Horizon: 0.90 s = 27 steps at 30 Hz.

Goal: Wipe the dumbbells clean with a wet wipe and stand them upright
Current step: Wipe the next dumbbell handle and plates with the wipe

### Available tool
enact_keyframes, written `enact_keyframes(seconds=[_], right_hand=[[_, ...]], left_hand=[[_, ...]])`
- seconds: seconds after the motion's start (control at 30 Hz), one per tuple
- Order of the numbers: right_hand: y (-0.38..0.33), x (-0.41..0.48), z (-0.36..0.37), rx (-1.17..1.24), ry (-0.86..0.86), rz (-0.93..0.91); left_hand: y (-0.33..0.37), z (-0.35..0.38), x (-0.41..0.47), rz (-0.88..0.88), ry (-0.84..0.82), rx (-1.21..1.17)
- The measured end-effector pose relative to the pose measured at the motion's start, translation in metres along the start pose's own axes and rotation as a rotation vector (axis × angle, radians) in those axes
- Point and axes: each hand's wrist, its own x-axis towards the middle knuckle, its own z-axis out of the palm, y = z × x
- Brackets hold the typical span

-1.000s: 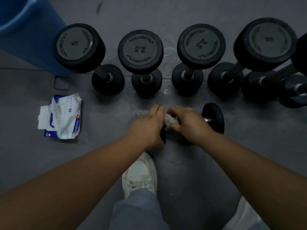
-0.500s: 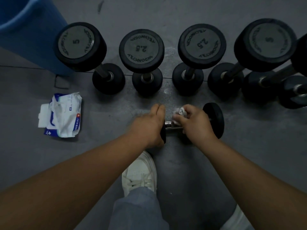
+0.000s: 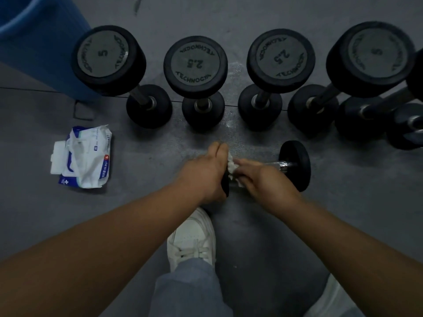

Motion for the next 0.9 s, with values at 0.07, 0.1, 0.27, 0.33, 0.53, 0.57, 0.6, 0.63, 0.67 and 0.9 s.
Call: enact_keyframes(seconds=[0.07,0.1,0.27,0.33,0.53,0.57,0.6,0.63,0.67,0.9], right_hand=[[-0.006,0.011,-0.001,-0.111,0.016,0.025],[-0.008,0.015,-0.003,-0.172,-0.002,0.038],[-0.017,0.040,-0.018,-0.429,-0.210,0.103],[-0.024,0.056,-0.020,-0.473,-0.337,0.163],[-0.043,0.067,-0.017,-0.601,-0.448,0.223],[-0.042,0.052,-0.012,-0.629,-0.322,0.190],[-0.040,0.034,-0.004,-0.641,-0.200,0.170],[-0.040,0.013,0.006,-0.613,-0.141,0.164],[-0.041,-0.004,0.016,-0.568,-0.147,0.159],[-0.029,0.027,0.021,-0.436,-0.149,0.195]], left_hand=[[0.000,0.001,0.000,-0.009,0.000,0.005],[-0.001,0.002,0.000,-0.009,0.006,0.002],[0.000,0.002,0.004,0.004,0.023,-0.025],[-0.001,0.000,0.004,0.003,0.006,-0.020],[-0.003,0.000,0.002,0.018,-0.006,0.000],[-0.003,0.000,0.004,0.015,-0.004,-0.004],[-0.004,0.000,0.005,0.016,0.001,-0.008],[-0.004,0.000,0.006,0.018,0.006,-0.011],[-0.004,0.000,0.006,0.018,0.011,-0.012],[-0.005,-0.004,0.012,0.004,-0.025,0.008]])
